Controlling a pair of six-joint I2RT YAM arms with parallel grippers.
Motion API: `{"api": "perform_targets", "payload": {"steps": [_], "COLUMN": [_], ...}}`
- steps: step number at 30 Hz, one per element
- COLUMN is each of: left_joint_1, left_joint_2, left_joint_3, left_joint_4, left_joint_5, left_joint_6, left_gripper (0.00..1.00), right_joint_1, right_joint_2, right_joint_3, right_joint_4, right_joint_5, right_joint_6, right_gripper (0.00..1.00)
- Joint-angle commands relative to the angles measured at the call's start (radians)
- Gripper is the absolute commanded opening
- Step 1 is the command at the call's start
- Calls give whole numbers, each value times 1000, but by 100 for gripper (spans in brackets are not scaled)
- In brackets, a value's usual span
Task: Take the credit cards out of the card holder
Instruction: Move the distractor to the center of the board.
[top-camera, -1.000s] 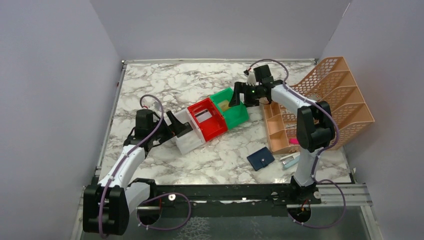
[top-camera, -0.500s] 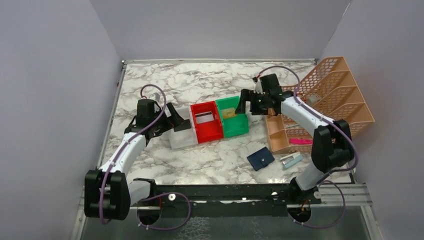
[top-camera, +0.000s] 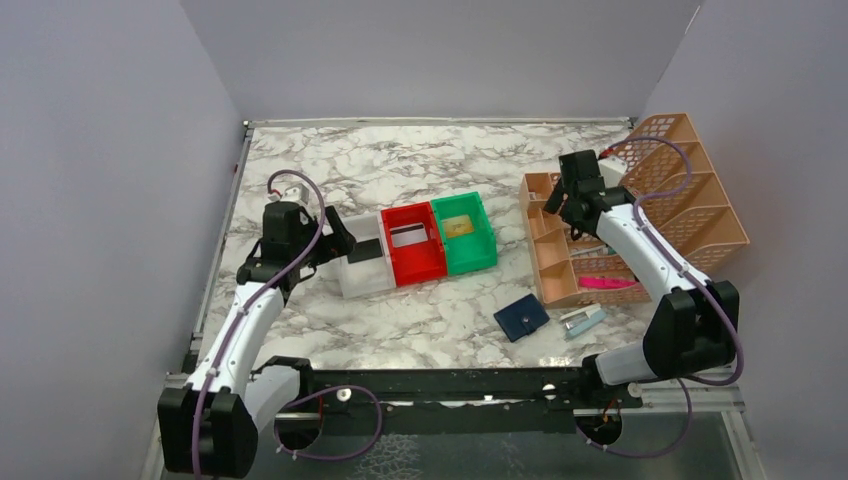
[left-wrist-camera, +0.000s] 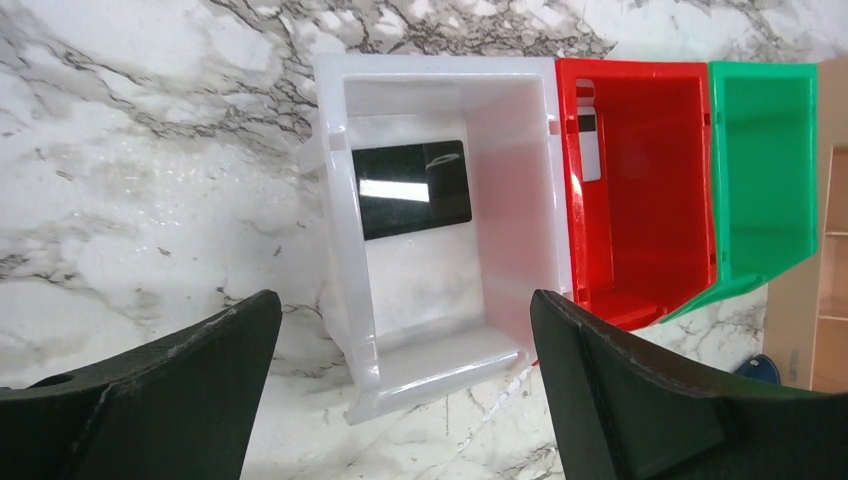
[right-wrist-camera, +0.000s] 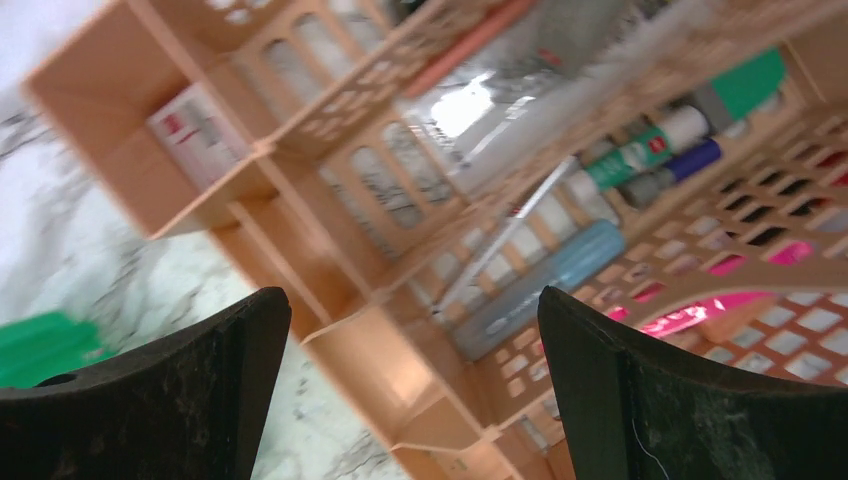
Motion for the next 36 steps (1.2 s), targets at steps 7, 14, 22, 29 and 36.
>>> {"api": "perform_targets", "payload": {"steps": [7, 14, 22, 29, 36], "left_joint_1": [-3, -3, -3, -1, -3], "left_joint_2": [-101, -99, -92, -87, -90], "left_joint_3": [-18, -16, -14, -16, -14], "left_joint_4": [-41, -43, -43, -42, -42], "left_joint_5": [-91, -101, -108, -108, -116], "left_joint_6": [70, 70, 65, 63, 63], "left_gripper": [99, 99, 99, 99, 99], "right_joint_1": [-104, -120, -120, -120, -120], "right_joint_2": [118, 267, 479, 590, 556], "right_joint_3": [-67, 9, 214, 353, 451], "right_joint_4": [92, 342, 378, 413, 287], "right_joint_5": [18, -180, -331, -352, -273], "right_joint_6": [94, -191, -437, -622, -554], "right_gripper": [100, 100, 99, 99, 99]}}
